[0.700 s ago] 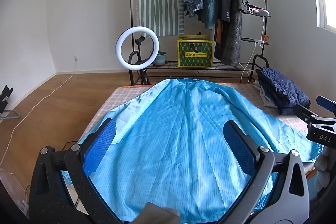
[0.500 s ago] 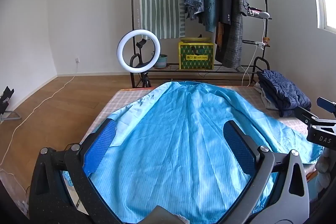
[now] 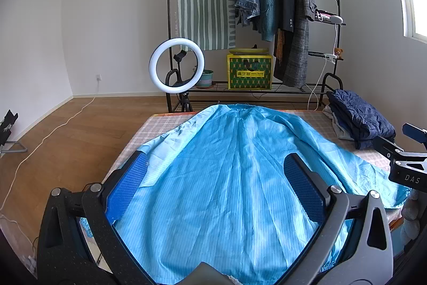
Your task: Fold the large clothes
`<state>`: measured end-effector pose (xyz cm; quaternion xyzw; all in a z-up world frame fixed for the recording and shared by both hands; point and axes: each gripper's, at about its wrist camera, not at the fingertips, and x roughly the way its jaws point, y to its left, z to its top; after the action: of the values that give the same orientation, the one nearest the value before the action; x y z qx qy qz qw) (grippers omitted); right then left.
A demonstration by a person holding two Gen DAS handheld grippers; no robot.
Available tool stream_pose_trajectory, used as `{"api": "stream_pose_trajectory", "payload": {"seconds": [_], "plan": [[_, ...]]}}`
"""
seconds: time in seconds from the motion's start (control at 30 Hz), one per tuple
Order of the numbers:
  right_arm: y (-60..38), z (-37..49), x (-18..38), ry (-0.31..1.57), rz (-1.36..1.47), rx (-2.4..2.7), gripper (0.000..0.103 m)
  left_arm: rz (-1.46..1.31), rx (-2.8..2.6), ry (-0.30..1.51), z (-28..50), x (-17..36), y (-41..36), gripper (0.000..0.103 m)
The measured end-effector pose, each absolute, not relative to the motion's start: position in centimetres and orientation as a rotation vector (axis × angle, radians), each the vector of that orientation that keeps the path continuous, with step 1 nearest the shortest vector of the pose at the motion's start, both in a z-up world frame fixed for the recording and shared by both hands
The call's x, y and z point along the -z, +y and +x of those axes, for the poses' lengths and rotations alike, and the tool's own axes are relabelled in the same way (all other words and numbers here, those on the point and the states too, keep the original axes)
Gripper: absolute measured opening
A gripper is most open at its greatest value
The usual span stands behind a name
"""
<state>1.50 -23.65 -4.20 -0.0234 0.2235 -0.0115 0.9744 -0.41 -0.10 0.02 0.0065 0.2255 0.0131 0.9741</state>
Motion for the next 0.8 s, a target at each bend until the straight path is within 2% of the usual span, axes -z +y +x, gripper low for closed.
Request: {"api": "stream_pose_trajectory", "payload": {"seconds": [0.8], "plan": [[-23.81,1.51,4.31,0.452,-0.043,0.024,0.103,0.011,-0.025,0.455,-0.42,-0.59,0.39,0.103]]}}
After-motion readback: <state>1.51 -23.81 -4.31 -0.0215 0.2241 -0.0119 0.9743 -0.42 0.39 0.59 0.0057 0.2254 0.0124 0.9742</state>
